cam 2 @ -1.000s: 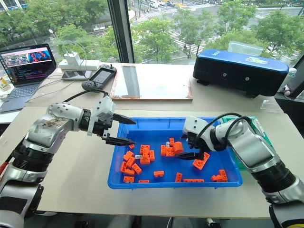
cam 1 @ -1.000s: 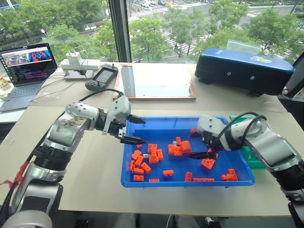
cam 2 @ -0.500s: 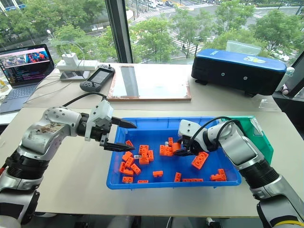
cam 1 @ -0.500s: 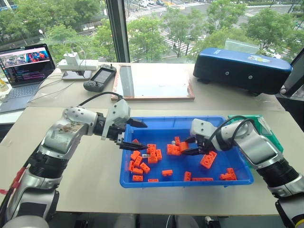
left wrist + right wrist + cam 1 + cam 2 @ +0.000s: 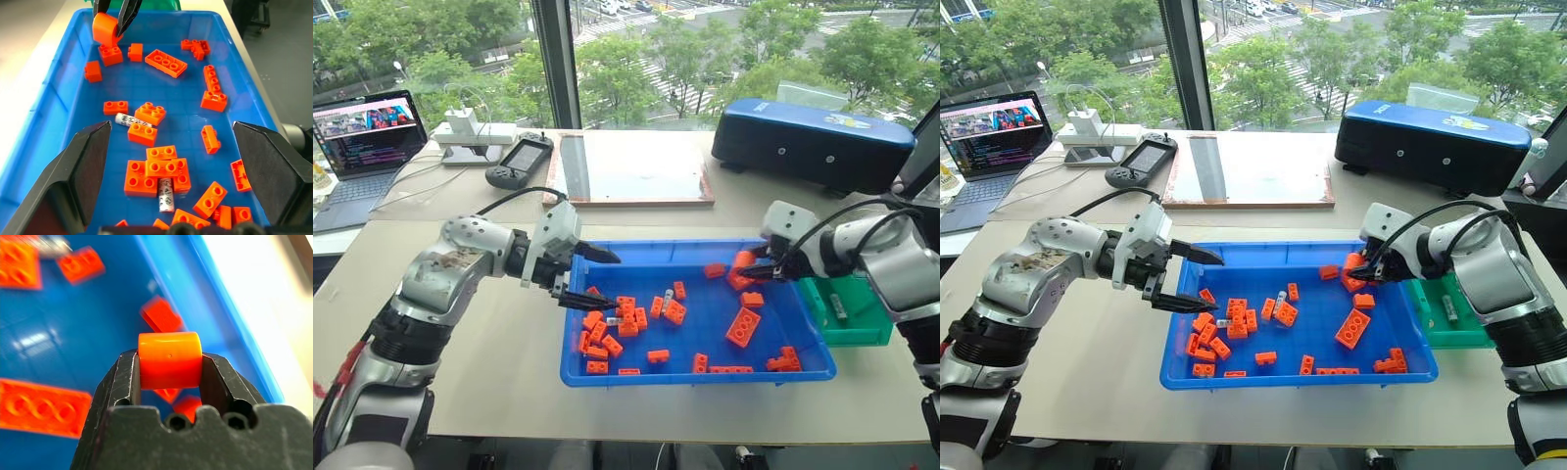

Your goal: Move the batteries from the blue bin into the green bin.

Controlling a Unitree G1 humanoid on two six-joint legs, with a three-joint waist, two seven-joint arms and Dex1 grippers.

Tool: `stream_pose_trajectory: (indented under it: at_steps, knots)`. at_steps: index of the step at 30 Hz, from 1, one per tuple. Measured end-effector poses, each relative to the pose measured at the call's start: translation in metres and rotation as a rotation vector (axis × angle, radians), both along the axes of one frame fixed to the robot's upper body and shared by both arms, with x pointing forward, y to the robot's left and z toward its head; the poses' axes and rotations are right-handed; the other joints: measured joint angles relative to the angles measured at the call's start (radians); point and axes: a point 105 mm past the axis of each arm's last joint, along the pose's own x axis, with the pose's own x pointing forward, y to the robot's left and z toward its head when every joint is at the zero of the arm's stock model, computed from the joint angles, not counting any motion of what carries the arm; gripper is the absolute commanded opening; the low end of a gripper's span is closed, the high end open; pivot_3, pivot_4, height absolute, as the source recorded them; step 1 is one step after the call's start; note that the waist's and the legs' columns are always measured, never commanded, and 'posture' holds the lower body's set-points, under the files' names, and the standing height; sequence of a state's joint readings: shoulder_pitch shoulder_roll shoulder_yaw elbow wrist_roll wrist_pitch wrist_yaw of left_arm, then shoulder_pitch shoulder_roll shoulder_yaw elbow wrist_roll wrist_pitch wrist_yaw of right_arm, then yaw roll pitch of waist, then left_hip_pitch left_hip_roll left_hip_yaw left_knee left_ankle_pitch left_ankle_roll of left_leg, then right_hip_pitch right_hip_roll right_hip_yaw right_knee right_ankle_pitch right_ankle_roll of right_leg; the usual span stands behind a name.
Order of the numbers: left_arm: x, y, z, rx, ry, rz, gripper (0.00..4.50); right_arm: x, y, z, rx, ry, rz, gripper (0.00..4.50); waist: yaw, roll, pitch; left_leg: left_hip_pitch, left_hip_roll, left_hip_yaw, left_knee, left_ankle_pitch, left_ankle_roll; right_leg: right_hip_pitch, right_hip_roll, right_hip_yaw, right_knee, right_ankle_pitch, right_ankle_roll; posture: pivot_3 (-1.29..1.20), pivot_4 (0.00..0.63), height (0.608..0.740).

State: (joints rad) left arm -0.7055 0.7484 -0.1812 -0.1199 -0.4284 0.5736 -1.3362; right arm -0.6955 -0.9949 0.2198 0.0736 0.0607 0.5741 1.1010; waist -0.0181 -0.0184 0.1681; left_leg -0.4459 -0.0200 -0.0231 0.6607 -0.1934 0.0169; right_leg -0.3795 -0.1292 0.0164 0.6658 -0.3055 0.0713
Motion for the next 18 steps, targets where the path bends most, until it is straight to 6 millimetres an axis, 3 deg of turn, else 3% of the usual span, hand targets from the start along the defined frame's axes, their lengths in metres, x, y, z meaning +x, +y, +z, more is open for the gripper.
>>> stream_pose_trajectory:
  at_steps: [4, 8, 12, 13, 18]
  knots:
    - [0.004, 0.002, -0.005, 0.02, 0.006, 0.019, 4.27, 0.003, -0.004, 0.002, -0.014, -0.029, -0.018, 4.41, -0.003, 0.0, 0.0, 0.0, 0.0, 0.0, 0.0, 0.0, 0.0, -0.001, 0.0, 0.0, 0.001, 0.0, 0.0, 0.0, 0.15, 0.732]
    - [0.005, 0.003, -0.006, 0.026, 0.005, 0.026, 4.27, 0.003, 0.006, 0.005, 0.006, -0.048, 0.003, 4.46, -0.002, 0.0, 0.0, 0.0, 0.0, 0.0, 0.0, 0.0, 0.0, -0.001, 0.0, 0.0, 0.001, 0.0, 0.0, 0.0, 0.15, 0.732]
    - [0.006, 0.004, -0.006, 0.029, 0.005, 0.03, 4.27, -0.021, 0.083, 0.002, 0.195, 0.041, 0.235, 4.46, -0.016, 0.0, 0.0, -0.001, 0.001, 0.0, 0.0, 0.0, 0.0, -0.003, 0.0, 0.0, 0.008, 0.0, 0.0, 0.0, 0.15, 0.732]
    - [0.006, 0.004, -0.006, 0.029, 0.005, 0.031, 4.27, -0.025, 0.092, 0.001, 0.212, 0.058, 0.264, 4.46, -0.015, 0.0, 0.0, -0.001, 0.001, 0.0, 0.0, 0.0, 0.0, -0.003, 0.0, 0.0, 0.009, 0.0, 0.0, 0.0, 0.15, 0.732]
    - [0.007, 0.006, -0.007, 0.035, 0.007, 0.039, 4.27, -0.039, 0.104, -0.02, 0.219, 0.155, 0.27, 4.46, 0.002, 0.0, 0.0, -0.001, 0.0, 0.0, 0.001, 0.0, 0.0, -0.003, 0.0, -0.001, 0.009, 0.0, 0.0, 0.0, 0.15, 0.732]
